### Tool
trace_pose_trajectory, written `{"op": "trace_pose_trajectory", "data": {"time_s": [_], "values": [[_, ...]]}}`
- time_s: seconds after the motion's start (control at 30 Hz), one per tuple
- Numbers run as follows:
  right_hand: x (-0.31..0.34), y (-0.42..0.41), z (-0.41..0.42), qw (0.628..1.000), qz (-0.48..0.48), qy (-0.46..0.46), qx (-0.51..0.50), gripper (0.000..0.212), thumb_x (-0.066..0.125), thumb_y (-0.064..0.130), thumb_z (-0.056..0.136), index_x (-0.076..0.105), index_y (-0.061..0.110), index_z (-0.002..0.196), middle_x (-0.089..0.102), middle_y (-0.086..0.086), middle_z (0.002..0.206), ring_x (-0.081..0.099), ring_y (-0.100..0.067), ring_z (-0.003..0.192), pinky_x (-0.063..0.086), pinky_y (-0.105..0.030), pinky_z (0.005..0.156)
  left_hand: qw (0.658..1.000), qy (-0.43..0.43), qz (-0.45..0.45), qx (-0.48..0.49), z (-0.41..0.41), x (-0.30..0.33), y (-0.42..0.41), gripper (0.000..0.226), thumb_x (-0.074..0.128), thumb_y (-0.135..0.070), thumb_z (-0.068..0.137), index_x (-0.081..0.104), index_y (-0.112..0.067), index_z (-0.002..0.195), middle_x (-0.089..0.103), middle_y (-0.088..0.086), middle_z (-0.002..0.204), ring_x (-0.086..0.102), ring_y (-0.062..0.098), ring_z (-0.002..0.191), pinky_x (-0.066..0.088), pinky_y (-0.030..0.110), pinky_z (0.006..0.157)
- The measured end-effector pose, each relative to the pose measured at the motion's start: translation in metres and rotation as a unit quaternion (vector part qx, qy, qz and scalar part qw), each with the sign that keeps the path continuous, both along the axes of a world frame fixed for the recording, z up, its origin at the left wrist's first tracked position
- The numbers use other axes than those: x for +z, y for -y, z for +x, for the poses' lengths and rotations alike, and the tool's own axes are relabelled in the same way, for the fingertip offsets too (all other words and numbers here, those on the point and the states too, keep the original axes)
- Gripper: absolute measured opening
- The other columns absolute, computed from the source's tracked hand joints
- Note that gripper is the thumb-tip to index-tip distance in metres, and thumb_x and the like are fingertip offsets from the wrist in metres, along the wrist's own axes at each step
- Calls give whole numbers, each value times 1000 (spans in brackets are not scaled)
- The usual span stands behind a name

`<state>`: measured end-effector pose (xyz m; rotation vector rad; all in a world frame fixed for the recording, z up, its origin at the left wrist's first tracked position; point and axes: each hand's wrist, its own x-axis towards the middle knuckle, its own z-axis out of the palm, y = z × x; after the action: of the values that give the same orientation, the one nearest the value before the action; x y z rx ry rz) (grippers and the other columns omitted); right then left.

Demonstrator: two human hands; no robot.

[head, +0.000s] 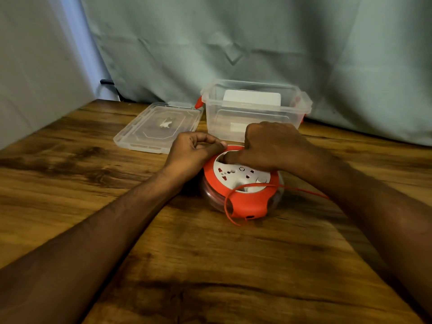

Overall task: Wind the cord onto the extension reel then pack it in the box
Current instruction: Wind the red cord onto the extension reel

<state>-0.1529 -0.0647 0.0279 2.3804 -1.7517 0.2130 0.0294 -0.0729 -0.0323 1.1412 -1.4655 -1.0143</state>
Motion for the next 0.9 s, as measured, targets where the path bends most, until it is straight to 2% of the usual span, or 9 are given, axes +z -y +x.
{"op": "trace_pose_trajectory", "data": {"time_s": [0.13, 0.23, 0.3, 0.33, 0.4, 0.5, 0.63, 0.8, 0.9], "values": [[7, -4, 0, 999, 0, -25, 21, 59, 50, 86, 76, 38, 29, 64, 43, 13, 65, 43, -4, 59, 27, -25, 49, 1000, 5, -5, -8, 1, 0, 0, 12, 76, -22, 91, 80, -13, 99, 82, 3, 91, 79, 17, 80, 61, 25, 67], [22, -9, -2, 988, 11, -31, 148, 40, 61, 68, 84, 54, 33, 68, 47, 16, 60, 47, 0, 57, 32, -24, 52, 1000, 7, -6, -13, 1, 0, -1, 14, 74, -20, 92, 80, -11, 101, 82, 5, 93, 80, 18, 83, 63, 28, 71], [34, -12, -7, 971, 99, 5, 218, 13, 72, 45, 86, 67, 32, 86, 58, 22, 59, 55, 3, 57, 36, -24, 55, 1000, 14, -7, -16, 1, 1, -1, 15, 73, -19, 93, 79, -11, 104, 82, 5, 95, 79, 19, 86, 64, 31, 74], [38, -12, -10, 961, 148, 25, 232, 13, 75, 36, 84, 70, 32, 96, 59, 31, 61, 56, 5, 57, 39, -25, 55, 1000, 17, -7, -16, 1, 1, -1, 14, 72, -19, 94, 79, -11, 104, 82, 4, 96, 79, 18, 87, 63, 31, 74], [40, -12, -15, 945, 218, 55, 237, 28, 79, 28, 82, 69, 35, 107, 60, 26, 59, 57, 1, 54, 44, -28, 55, 1000, 18, -6, -18, 1, 2, -2, 11, 72, -19, 94, 79, -14, 101, 82, 1, 95, 79, 15, 86, 62, 27, 72], [38, -9, -16, 932, 257, 73, 246, 40, 81, 25, 79, 68, 36, 115, 58, 11, 53, 53, -5, 48, 47, -36, 57, 1000, 8, -4, -20, 1, 2, -2, 8, 73, -19, 93, 79, -16, 96, 82, 2, 93, 79, 16, 85, 63, 28, 74], [39, -9, -18, 928, 275, 68, 242, 47, 82, 28, 79, 67, 32, 123, 58, 13, 52, 55, -4, 48, 43, -22, 54, 1000, 9, -9, -21, 1, 2, -1, 11, 73, -18, 92, 80, -13, 100, 82, 4, 97, 79, 17, 88, 63, 31, 77], [35, -13, -13, 939, 235, 17, 251, 54, 80, 46, 79, 66, 30, 129, 47, 55, 70, 54, 23, 70, 36, -14, 61, 1000, 10, -13, -18, 2, 1, 0, 19, 75, -19, 91, 79, -7, 105, 81, 7, 100, 79, 21, 92, 64, 40, 85], [33, -13, -11, 945, 203, 10, 254, 56, 81, 50, 76, 68, 29, 126, 39, 63, 70, 49, 29, 72, 33, -15, 61, 1000, 9, -16, -22, 1, 1, -1, 18, 74, -19, 91, 79, -7, 104, 81, 7, 99, 79, 22, 91, 64, 42, 85]]}}
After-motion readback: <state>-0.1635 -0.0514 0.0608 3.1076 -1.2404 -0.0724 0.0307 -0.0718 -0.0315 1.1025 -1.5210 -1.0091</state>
